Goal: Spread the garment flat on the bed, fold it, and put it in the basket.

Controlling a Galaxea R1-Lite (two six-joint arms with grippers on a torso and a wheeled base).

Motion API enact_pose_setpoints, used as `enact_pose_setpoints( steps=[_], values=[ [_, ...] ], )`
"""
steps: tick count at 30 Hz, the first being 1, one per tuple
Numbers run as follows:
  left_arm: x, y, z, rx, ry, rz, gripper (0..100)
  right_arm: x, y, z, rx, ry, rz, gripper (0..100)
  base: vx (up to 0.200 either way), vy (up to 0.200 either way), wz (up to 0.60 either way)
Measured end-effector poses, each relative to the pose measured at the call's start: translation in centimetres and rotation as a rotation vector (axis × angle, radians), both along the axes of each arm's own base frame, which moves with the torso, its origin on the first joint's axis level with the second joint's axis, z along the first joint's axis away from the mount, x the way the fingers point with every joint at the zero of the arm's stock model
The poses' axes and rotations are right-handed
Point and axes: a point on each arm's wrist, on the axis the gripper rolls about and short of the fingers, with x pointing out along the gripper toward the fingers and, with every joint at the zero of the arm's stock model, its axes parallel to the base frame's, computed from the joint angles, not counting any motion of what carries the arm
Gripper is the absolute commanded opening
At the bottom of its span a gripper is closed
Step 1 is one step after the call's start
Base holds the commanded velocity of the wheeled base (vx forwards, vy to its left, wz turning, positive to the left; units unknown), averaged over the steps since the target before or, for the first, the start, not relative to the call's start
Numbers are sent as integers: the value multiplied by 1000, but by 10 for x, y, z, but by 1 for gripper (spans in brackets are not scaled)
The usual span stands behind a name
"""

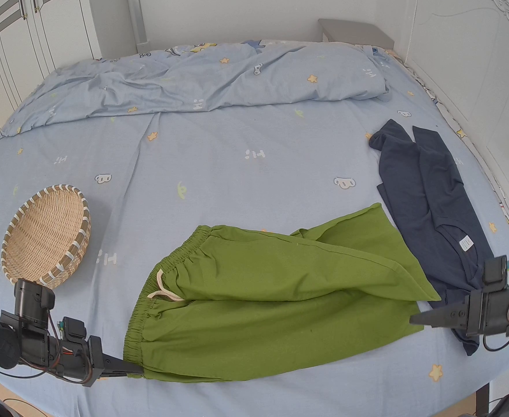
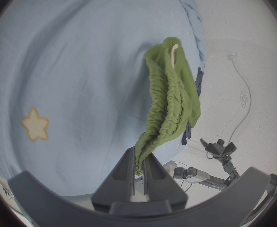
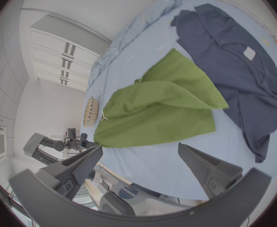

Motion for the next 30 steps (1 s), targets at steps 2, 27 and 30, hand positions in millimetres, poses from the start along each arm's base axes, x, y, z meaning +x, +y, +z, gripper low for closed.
enact_pose_setpoints(
  steps=[2, 27, 30],
  values=[
    [0, 7, 3, -5, -34, 7, 0, -6, -3, -11, -13, 34, 1, 100, 0, 0, 0],
    [-3, 21, -5, 21, -78, -15, 0, 26, -48, -121, -12, 121, 23, 100, 0, 0, 0],
    [-3, 21, -5, 20, -76, -18, 0, 31, -50, -126, 17, 139, 31, 100, 0, 0, 0]
  ],
)
